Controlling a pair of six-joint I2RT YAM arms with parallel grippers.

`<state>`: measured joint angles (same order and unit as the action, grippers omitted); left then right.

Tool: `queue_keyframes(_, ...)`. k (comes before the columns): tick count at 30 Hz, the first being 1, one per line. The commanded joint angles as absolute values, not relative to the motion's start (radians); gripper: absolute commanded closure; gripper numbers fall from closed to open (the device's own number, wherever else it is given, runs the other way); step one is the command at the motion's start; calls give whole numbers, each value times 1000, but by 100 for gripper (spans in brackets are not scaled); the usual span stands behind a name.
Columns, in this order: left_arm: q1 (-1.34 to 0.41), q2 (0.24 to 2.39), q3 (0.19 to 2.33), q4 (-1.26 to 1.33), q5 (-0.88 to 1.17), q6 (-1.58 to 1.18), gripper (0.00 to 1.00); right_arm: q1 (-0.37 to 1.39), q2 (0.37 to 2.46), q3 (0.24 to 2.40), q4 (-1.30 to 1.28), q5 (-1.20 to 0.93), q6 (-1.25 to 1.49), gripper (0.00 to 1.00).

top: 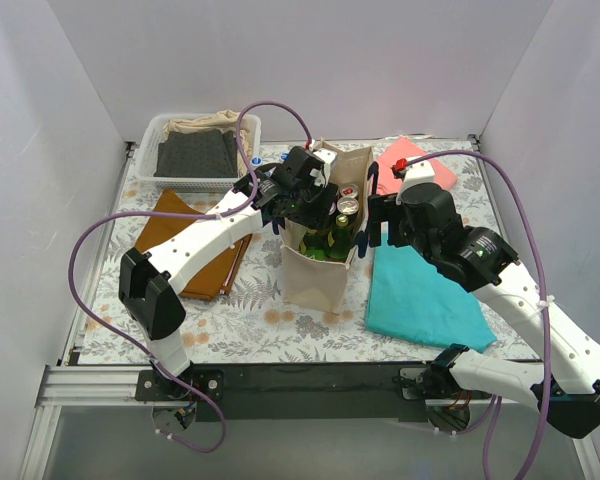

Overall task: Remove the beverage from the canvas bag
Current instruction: Adjust the drink in the canvas bag.

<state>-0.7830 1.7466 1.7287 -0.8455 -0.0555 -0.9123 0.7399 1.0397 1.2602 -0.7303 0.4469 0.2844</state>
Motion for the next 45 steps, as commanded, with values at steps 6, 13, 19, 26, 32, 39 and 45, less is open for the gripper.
queue_keyframes(6, -785, 1759, 1707, -856, -51, -902, 48, 733, 1023, 1256, -693, 440, 275, 9)
queue_keyframes(13, -785, 1772, 1694, -844, -51, -910, 48, 730, 1022, 1255, -693, 440, 275, 9)
queue_keyframes(19, -785, 1770, 1690, -845, -54, -905, 49, 727, 1019, 1250, -693, 439, 275, 9)
queue_keyframes(26, -785, 1766, 1692, -845, -54, -907, 74, 724, 1020, 1249, -693, 433, 276, 9)
queue_keyframes(32, -785, 1769, 1701, -853, -34, -899, 100, 723, 1014, 1247, -692, 434, 278, 9)
queue_keyframes(39, -785, 1749, 1798, -896, -54, -905, 100, 723, 1009, 1252, -692, 430, 278, 9)
queue_keyframes(45, -785, 1762, 1956, -966, -67, -900, 100, 724, 1009, 1252, -690, 420, 282, 9)
